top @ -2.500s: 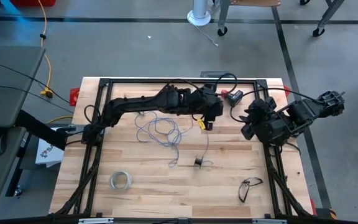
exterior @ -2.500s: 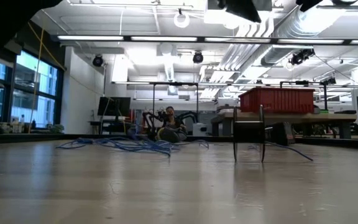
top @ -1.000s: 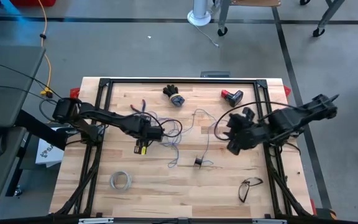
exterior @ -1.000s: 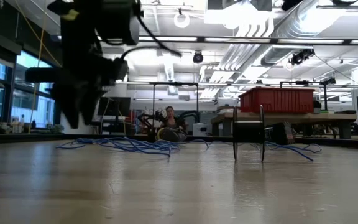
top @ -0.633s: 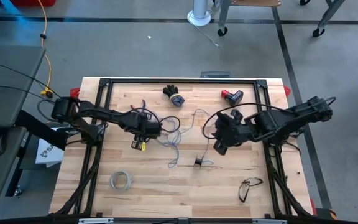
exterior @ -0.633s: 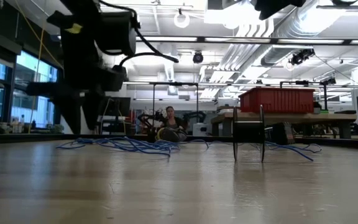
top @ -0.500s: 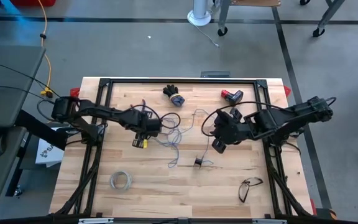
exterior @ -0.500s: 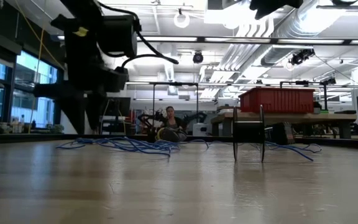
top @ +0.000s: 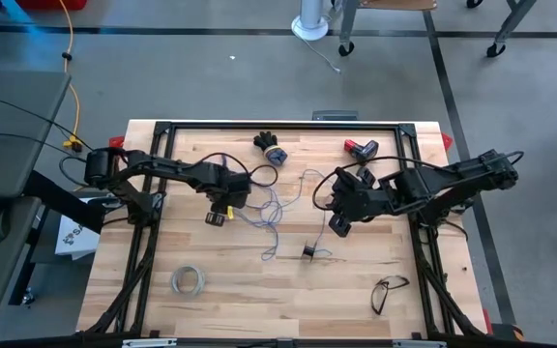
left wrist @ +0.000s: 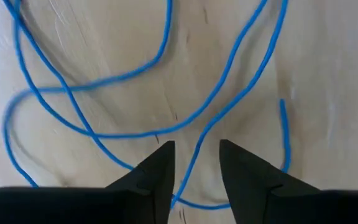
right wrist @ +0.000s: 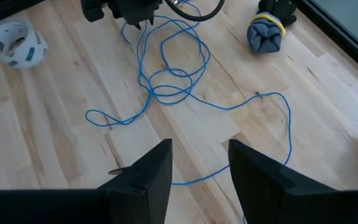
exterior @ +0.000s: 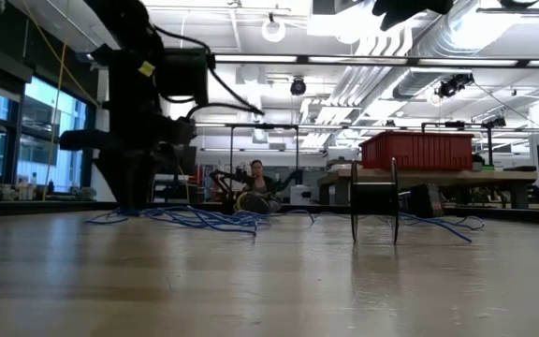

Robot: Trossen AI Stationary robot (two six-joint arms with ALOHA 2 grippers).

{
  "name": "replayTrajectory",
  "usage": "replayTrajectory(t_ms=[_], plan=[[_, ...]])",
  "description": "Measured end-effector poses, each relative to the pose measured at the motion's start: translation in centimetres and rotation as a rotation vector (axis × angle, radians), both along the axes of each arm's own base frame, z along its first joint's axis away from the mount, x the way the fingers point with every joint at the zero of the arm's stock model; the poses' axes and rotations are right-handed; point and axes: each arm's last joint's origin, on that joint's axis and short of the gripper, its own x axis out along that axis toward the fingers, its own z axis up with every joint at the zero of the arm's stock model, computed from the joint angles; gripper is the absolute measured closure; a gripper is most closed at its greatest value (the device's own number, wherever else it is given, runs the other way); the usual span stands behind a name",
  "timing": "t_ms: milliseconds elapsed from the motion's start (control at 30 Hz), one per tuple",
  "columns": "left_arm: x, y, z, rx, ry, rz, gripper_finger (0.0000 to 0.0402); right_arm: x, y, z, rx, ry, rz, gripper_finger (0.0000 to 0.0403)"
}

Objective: Coil cords
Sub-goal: Uncoil the blue wire from the black spool

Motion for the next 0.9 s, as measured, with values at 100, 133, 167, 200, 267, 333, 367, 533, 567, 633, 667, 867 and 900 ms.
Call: replayTrajectory(t_ms=[100, 133, 167, 200, 267, 333, 367, 533, 567, 633, 667, 867, 900], plan=[[-0.4, 0.0, -0.4, -0.003, 0.023, -0.001, 0.03, 0.0, 0.0, 0.0, -0.009, -0.003, -0.004, 0.0254], [-0.5, 0.0, -0.4, -0.005, 0.029, 0.001, 0.0309, 0.0, 0.0, 0.0, -0.015, -0.006, -0.009, 0.0254], [-0.6, -0.1, -0.4, -0.006, 0.039, 0.006, 0.032, 0.0, -0.1, 0.1, -0.02, -0.01, -0.012, 0.0254], [-0.6, -0.3, -0.3, -0.008, 0.053, 0.018, 0.0336, 0.1, -0.1, 0.1, -0.023, -0.013, -0.018, 0.0254], [-0.5, -0.3, 0.2, -0.021, 0.059, 0.06, 0.0377, 0.2, -0.5, 0.1, -0.023, -0.012, -0.033, 0.0254], [-0.4, -0.4, 1.0, -0.054, 0.059, 0.108, 0.0393, 0.3, -1.0, 0.1, -0.022, -0.013, -0.056, 0.0254], [-0.4, -0.4, 1.6, -0.059, 0.058, 0.128, 0.0393, 0.3, -1.3, 0.1, -0.023, -0.014, -0.066, 0.0254], [-1.4, -0.3, 6.4, -0.038, 0.013, 0.172, 0.0399, 0.7, -2.7, 0.1, -0.039, -0.006, -0.068, 0.0254], [-1.9, -0.2, 7.8, -0.026, -0.009, 0.196, 0.04, 0.7, -2.9, 0.1, -0.046, 0.001, -0.063, 0.0254], [-3.0, -0.1, 10.7, -0.004, -0.067, 0.25, 0.04, 0.8, -3.5, -0.2, -0.054, 0.018, -0.052, 0.0254], [-3.7, 0.0, 12.2, 0.007, -0.106, 0.276, 0.04, 0.8, -3.7, -0.5, -0.054, 0.032, -0.041, 0.0254], [-7.4, -0.2, 20.2, 0.036, -0.418, 0.423, 0.0401, 2.6, -4.5, -3.4, 0.016, -0.052, 0.121, 0.0254], [-7.8, -0.3, 21.3, 0.029, -0.473, 0.444, 0.0401, 3.1, -4.7, -3.8, 0.025, -0.1, 0.154, 0.0254]])
